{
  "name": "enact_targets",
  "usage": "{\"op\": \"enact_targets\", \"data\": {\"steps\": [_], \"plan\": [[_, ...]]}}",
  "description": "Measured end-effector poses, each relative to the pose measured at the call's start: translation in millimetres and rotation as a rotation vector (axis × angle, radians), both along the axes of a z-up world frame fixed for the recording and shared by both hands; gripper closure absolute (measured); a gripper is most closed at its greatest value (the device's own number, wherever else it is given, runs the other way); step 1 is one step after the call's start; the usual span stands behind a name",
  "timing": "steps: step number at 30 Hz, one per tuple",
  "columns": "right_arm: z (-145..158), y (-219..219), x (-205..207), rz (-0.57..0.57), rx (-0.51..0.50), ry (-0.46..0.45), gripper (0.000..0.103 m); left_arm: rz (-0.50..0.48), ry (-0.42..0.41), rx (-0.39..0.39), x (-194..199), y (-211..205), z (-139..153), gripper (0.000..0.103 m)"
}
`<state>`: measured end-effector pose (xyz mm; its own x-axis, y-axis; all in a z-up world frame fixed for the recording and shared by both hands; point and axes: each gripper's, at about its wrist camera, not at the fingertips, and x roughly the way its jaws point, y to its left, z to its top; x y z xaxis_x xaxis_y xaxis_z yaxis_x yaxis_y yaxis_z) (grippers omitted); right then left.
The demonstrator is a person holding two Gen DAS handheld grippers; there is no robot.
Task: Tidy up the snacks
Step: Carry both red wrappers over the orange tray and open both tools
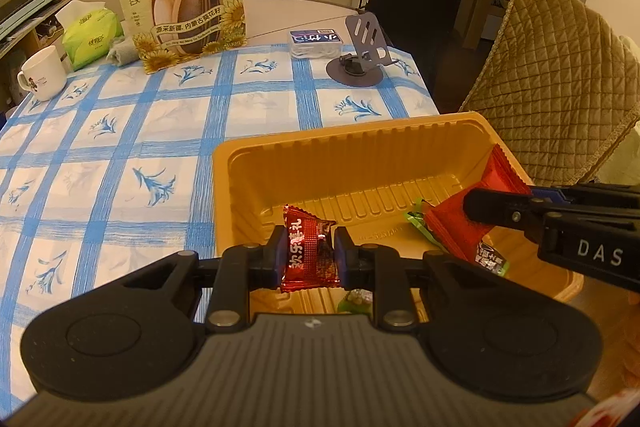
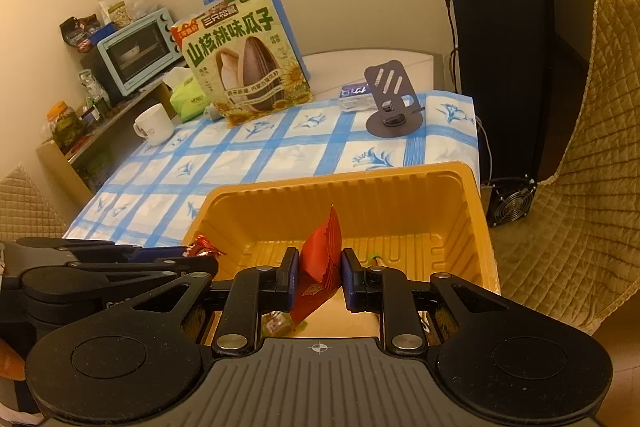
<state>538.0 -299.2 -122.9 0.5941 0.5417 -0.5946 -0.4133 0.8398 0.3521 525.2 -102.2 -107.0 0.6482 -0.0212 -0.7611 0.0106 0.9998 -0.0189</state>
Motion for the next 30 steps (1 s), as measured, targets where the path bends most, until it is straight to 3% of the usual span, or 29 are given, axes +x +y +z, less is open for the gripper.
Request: {"op": "enact_targets", "data": {"steps": [13, 17, 30], "plan": [[-6, 0, 10, 0.002, 0.006, 0.018, 0.081, 0.008, -0.007, 0.007, 16, -8, -3, 0.080], [-6, 0, 10, 0.006, 0.008, 0.019, 0.080, 0.014, -0.018, 0.006, 15, -7, 1, 0.071], [-8, 6, 15, 0.017, 0.005, 0.022, 0.080, 0.019, -0.035, -0.011, 7, 0, 10, 0.071]]}}
